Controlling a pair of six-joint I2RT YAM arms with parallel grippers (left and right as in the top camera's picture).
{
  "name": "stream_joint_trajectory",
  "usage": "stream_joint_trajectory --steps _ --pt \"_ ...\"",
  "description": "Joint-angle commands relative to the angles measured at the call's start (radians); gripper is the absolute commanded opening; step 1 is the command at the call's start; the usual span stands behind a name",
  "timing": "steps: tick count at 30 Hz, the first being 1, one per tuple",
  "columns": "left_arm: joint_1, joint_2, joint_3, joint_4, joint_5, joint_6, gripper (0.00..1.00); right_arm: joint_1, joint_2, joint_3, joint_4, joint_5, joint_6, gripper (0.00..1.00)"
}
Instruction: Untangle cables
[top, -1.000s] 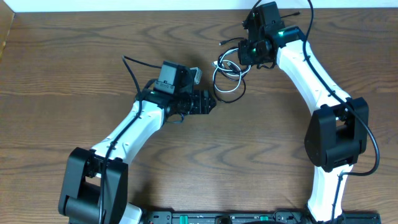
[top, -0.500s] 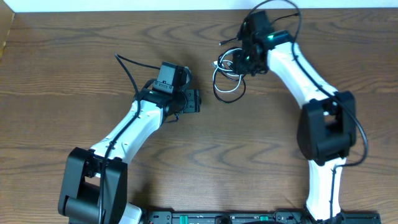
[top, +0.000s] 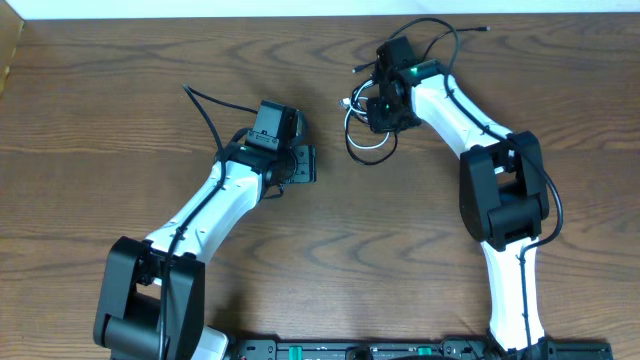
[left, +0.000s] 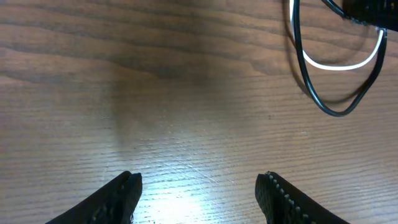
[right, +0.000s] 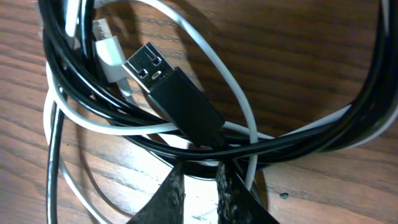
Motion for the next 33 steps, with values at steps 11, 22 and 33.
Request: stream_joint_trajectory --steps 11,22,33 --pt "0.004 -0.007 -0.002 0.005 -0.119 0.013 0.84 0.009 -0.13 -0.028 -0.051 -0.011 -0.093 0.32" --pt "0.004 -0.007 -0.002 -0.008 -0.141 0.013 0.75 0.008 -0.05 -0.029 -0.058 0.087 -0.092 0.43" --pt "0.004 -0.007 -0.002 -0.005 -0.141 0.08 0.61 0.024 0.021 -0.028 -0.131 0.08 -0.085 0.01"
